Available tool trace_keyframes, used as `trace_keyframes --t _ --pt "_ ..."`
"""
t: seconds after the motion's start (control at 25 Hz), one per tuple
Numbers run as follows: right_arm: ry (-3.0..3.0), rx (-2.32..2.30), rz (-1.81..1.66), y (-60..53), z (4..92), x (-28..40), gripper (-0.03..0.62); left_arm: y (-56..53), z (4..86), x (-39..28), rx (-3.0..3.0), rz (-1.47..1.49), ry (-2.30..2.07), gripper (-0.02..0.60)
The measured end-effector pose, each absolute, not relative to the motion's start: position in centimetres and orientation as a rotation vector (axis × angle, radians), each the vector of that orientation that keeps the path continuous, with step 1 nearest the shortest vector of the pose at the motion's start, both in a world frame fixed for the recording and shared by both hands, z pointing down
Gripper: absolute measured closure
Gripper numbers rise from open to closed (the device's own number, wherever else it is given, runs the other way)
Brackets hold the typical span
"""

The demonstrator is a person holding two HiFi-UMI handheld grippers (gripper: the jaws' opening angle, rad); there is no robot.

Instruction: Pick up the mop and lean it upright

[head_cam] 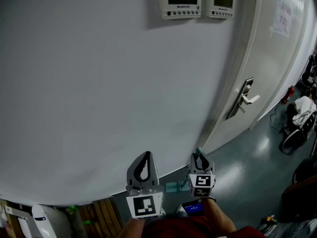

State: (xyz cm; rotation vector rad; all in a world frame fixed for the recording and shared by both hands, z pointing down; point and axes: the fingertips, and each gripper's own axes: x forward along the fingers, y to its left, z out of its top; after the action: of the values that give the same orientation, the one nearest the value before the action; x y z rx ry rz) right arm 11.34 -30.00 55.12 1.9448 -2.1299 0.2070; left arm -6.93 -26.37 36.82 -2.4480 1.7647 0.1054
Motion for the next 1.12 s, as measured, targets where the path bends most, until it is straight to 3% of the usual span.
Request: trace_keyframes --t 1.12 --pt "-2.094 1.956 0.318 -39.6 56.2 11.5 0.488 -25.8 37.0 -7.4 -2.443 0.100 1.784 0.568"
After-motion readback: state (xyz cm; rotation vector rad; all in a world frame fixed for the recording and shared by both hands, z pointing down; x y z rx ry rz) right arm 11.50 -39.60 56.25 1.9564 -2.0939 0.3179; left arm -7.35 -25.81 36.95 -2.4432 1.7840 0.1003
